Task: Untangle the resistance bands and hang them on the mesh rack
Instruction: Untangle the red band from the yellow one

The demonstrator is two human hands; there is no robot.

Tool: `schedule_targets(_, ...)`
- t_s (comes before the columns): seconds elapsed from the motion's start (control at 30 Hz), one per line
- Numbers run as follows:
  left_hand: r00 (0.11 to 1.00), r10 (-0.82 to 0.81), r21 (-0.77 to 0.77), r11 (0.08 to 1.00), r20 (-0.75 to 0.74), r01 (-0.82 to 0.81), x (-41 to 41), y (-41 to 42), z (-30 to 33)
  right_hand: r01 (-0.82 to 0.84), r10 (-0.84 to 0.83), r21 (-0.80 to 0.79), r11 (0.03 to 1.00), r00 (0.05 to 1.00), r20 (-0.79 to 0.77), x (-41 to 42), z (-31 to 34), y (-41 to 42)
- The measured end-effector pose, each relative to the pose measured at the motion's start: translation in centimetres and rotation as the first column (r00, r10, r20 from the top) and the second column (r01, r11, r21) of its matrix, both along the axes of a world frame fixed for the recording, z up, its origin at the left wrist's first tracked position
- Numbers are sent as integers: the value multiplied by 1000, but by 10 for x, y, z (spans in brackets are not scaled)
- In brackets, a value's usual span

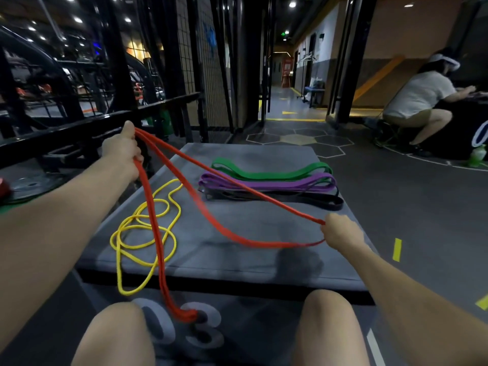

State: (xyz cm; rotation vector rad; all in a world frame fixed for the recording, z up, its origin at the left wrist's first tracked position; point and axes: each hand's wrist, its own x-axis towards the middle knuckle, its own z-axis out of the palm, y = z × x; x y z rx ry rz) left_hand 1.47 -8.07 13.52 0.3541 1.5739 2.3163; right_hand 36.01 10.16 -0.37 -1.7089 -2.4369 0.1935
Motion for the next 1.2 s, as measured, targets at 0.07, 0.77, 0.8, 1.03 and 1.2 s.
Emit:
schedule_targets(0.07,999,50,-51,997,-1,-50,0,-4,3,39,-47,118,992,996,72,-2,4,-7)
schedule_targets(0.77,593,-598,-453,800,-540,394,83,-30,118,-637,719,355,684,507,-476,-116,236,-109)
schedule_targets(0.8,586,-596,-444,802,-549,399,87,-33,126,-654,732,361,665,471,-493,-119,248,-117)
schedule_targets(1.03,566,-597,-422,802,-568,422,96,-56,164,-596,746,476,647,365,-557,-130,290,-136)
schedule_targets(1.2,611,-586,-377,810,-532,448,99,-69,173,-531,742,526,665,386,-549,-128,306,-147)
